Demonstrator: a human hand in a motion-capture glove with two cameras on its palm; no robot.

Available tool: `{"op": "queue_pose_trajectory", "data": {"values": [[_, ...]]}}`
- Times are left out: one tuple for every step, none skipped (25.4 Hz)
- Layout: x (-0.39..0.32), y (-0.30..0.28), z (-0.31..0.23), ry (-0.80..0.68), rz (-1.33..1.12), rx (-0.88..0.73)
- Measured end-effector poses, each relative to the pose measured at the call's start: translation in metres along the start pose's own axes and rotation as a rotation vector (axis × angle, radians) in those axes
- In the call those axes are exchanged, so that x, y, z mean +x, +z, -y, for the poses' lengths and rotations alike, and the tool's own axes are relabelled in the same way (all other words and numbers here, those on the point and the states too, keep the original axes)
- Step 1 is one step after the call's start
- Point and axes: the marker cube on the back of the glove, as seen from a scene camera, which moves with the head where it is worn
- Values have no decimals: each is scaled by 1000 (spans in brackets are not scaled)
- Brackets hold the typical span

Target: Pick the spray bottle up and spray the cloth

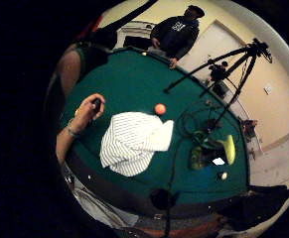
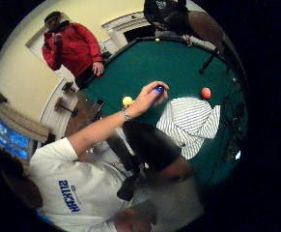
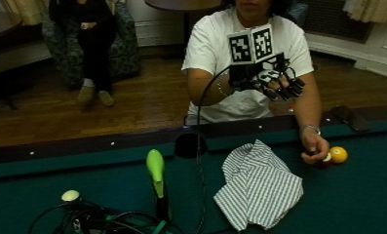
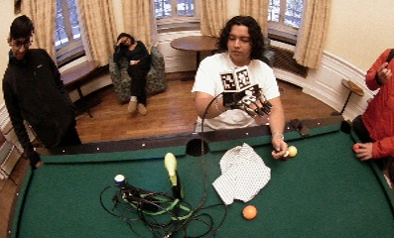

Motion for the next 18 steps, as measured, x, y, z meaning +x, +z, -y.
{"op": "queue_pose_trajectory", "data": {"values": [[0,0,0,2,-1,-2],[1,1,0,5,-2,-5],[2,2,-1,10,-2,-8],[3,3,-1,14,-3,-11],[4,3,-2,19,-4,-14],[4,3,-2,23,-5,-16],[5,3,-3,27,-6,-17],[6,3,-4,30,-7,-19],[7,2,-5,34,-8,-20],[9,2,-6,39,-8,-21],[12,1,-7,46,-8,-22],[15,2,-9,56,-7,-23],[19,2,-11,66,-5,-25],[22,4,-14,78,-3,-27],[26,6,-17,89,1,-32],[30,8,-20,101,4,-37],[34,12,-24,113,6,-42],[37,16,-28,125,8,-48]]}}
